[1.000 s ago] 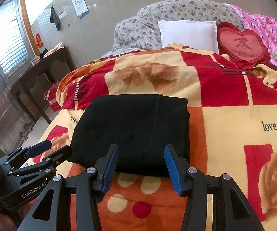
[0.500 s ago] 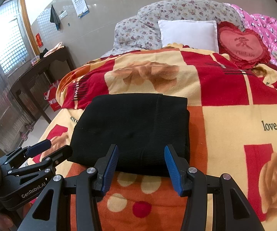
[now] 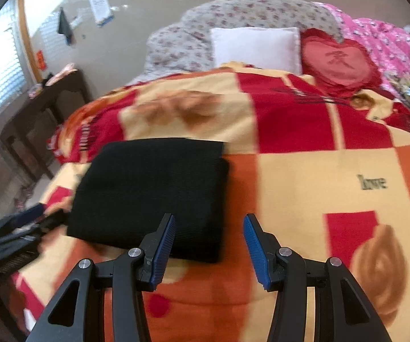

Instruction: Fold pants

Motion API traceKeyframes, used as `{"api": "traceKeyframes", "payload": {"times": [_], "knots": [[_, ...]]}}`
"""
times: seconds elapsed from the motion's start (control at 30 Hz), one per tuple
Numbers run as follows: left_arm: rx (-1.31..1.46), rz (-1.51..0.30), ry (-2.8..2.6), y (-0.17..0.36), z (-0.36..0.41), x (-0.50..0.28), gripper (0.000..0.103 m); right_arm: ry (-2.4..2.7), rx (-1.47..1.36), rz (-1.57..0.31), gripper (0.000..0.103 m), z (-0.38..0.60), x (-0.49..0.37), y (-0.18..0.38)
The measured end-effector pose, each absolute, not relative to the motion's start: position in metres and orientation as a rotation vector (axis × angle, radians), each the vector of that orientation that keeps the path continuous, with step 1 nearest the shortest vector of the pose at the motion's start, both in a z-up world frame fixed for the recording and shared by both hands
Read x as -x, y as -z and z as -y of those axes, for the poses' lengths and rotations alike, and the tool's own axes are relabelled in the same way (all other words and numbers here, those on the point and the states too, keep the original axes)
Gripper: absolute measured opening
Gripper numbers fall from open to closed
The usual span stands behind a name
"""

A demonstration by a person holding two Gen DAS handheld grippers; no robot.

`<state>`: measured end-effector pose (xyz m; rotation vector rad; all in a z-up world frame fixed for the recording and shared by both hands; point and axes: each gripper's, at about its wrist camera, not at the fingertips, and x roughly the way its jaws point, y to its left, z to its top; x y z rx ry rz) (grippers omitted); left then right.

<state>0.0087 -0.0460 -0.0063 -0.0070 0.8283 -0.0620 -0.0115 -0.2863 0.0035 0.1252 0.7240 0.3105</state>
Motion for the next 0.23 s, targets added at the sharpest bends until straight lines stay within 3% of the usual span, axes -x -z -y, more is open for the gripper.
{"api": "traceKeyframes", "payload": {"times": [0.23], "knots": [[-0.011,-0.813,0.072,0.007,0.052,-0.018,0.064,-0.082,-0.053,-0.812,0.048,0.348,-0.033,0.031]]}}
